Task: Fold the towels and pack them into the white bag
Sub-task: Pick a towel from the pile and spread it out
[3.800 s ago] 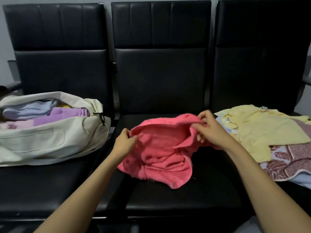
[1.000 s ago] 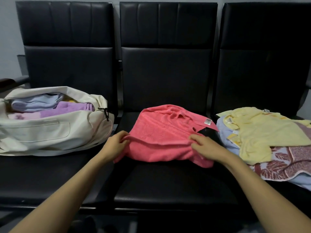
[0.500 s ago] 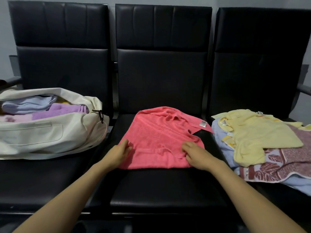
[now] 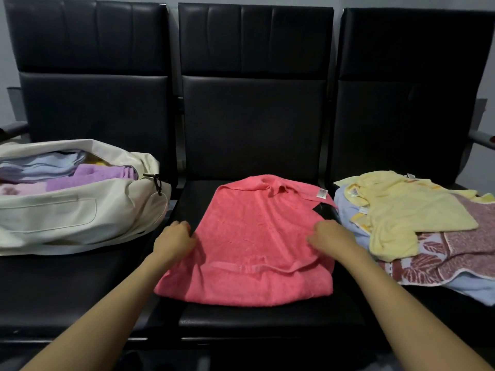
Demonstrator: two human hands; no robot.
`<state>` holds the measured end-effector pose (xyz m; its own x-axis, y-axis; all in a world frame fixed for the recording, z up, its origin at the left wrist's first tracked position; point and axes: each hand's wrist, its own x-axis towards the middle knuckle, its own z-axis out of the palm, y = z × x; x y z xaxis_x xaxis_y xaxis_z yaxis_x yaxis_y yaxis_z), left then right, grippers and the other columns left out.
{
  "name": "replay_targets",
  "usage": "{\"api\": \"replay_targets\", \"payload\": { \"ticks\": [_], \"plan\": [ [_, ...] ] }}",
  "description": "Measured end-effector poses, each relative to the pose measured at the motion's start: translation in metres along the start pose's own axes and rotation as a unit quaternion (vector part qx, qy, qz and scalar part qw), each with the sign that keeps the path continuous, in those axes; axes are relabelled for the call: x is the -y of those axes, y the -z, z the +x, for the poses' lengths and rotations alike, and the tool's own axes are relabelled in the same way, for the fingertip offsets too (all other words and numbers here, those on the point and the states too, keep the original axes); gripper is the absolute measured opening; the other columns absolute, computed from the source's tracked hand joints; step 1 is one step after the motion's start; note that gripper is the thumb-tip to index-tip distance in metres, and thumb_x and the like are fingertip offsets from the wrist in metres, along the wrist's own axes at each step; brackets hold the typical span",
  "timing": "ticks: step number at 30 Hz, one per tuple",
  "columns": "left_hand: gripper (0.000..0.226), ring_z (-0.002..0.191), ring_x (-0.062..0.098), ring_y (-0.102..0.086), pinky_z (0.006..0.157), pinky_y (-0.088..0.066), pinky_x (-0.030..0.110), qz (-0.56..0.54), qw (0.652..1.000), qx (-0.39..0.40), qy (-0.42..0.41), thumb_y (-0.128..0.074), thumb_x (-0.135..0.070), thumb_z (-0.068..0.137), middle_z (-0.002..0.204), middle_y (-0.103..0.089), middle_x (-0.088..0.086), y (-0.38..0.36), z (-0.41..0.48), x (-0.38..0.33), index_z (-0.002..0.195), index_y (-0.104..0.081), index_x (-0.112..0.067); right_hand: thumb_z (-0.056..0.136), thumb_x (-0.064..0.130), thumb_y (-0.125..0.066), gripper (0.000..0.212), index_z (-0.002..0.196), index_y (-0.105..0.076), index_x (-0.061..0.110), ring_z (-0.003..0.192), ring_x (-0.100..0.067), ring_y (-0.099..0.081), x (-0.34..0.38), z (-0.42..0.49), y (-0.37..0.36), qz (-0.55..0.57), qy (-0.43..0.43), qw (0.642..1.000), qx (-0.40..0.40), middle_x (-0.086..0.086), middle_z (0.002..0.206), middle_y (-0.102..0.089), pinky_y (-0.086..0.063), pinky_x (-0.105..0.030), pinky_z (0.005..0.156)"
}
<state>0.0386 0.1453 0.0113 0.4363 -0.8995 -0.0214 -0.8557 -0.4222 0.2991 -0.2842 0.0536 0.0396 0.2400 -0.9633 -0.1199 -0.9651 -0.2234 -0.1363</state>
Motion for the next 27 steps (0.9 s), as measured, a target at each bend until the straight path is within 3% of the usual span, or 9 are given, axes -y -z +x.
{"api": "replay_targets", "payload": {
  "ticks": [2, 4, 8, 12, 16, 18, 20, 24, 27],
  "plan": [
    [0.045, 0.109, 0.034, -0.054, 0.089, -0.046, 0.041, -0.017, 0.999, 0.03, 0.035, -0.058, -0.044, 0.09, 0.122, -0.05, 0.015, -0.006, 0.007, -0.001, 0.114, -0.057, -0.006, 0.09, 0.039, -0.055, 0.042, 0.117, -0.055, 0.006, 0.106, -0.028, -0.058, -0.007, 0.005, -0.006, 0.009, -0.062, 0.998, 0.02, -0.011, 0.119, -0.056, -0.047, -0.032, 0.077],
    [0.054, 0.111, 0.034, -0.052, 0.092, -0.044, 0.042, -0.026, 0.997, 0.026, 0.064, -0.06, -0.053, 0.086, 0.123, -0.051, 0.016, -0.011, 0.013, -0.005, 0.113, -0.059, -0.006, 0.087, 0.047, -0.06, 0.057, 0.124, -0.053, 0.003, 0.107, -0.027, -0.059, -0.011, 0.007, -0.011, 0.026, -0.109, 0.992, 0.064, -0.012, 0.12, -0.057, -0.047, -0.032, 0.081],
    [0.047, 0.116, 0.033, -0.05, 0.094, -0.041, 0.041, -0.029, 0.996, 0.014, 0.087, -0.06, -0.052, 0.086, 0.123, -0.054, 0.014, -0.02, 0.025, -0.017, 0.111, -0.065, -0.012, 0.088, 0.036, -0.063, 0.029, 0.092, -0.06, 0.007, 0.081, -0.02, -0.056, -0.009, 0.01, -0.008, 0.053, -0.104, 0.988, 0.106, -0.002, 0.079, -0.054, -0.045, -0.025, 0.062],
    [0.025, 0.105, 0.033, -0.056, 0.087, -0.044, 0.039, -0.137, 0.987, -0.007, 0.082, -0.06, -0.034, 0.09, 0.107, -0.06, 0.014, -0.024, 0.033, -0.025, 0.097, -0.061, -0.011, 0.086, 0.015, -0.06, 0.019, 0.072, -0.047, 0.011, 0.07, -0.019, -0.054, -0.008, 0.012, -0.006, 0.121, -0.106, 0.981, 0.105, -0.003, 0.071, -0.049, -0.038, -0.023, 0.049],
    [0.013, 0.084, 0.026, -0.053, 0.07, -0.036, 0.03, -0.349, 0.931, -0.076, 0.071, -0.059, -0.006, 0.087, 0.078, -0.052, 0.003, -0.014, 0.037, -0.025, 0.087, -0.047, -0.011, 0.088, 0.008, -0.06, 0.025, 0.069, -0.045, 0.015, 0.055, -0.015, -0.045, -0.022, 0.014, 0.006, 0.445, -0.108, 0.889, 0.01, -0.005, 0.066, -0.049, -0.036, -0.026, 0.05],
    [0.017, 0.078, 0.02, -0.051, 0.067, -0.039, 0.028, -0.417, 0.903, -0.096, 0.027, -0.064, -0.002, 0.085, 0.08, -0.053, 0.001, -0.003, 0.032, -0.02, 0.09, -0.051, -0.012, 0.09, 0.01, -0.063, 0.01, 0.089, -0.055, 0.016, 0.072, -0.017, -0.056, -0.026, 0.009, 0.014, 0.558, -0.087, 0.825, -0.036, -0.007, 0.085, -0.059, -0.046, -0.029, 0.063],
    [0.018, 0.072, 0.011, -0.052, 0.063, -0.041, 0.017, -0.5, 0.861, -0.088, -0.015, -0.062, 0.003, 0.087, 0.082, -0.059, -0.001, 0.011, 0.022, -0.017, 0.084, -0.059, -0.015, 0.092, 0.009, -0.059, 0.021, 0.109, -0.058, 0.02, 0.085, -0.016, -0.059, -0.028, 0.0, 0.023, 0.632, -0.048, 0.771, -0.06, -0.004, 0.101, -0.061, -0.047, -0.027, 0.068],
    [0.025, 0.085, 0.01, -0.061, 0.08, -0.047, 0.022, -0.587, 0.805, -0.057, -0.061, -0.055, 0.0, 0.091, 0.096, -0.071, 0.003, 0.038, 0.002, -0.011, 0.094, -0.072, -0.018, 0.091, -0.001, -0.055, 0.022, 0.102, -0.067, 0.013, 0.085, -0.012, -0.054, -0.034, -0.02, 0.04, 0.67, 0.03, 0.74, -0.052, -0.002, 0.1, -0.063, -0.042, -0.022, 0.067],
    [0.025, 0.074, 0.003, -0.062, 0.066, -0.049, 0.015, -0.608, 0.789, -0.054, -0.074, -0.055, -0.004, 0.093, 0.096, -0.07, 0.004, 0.059, -0.013, -0.014, 0.102, -0.071, -0.02, 0.09, -0.006, -0.054, 0.028, 0.1, -0.069, 0.015, 0.083, -0.01, -0.056, -0.035, -0.032, 0.055, 0.677, 0.043, 0.732, -0.063, 0.001, 0.093, -0.065, -0.043, -0.019, 0.07]
  ]
}}
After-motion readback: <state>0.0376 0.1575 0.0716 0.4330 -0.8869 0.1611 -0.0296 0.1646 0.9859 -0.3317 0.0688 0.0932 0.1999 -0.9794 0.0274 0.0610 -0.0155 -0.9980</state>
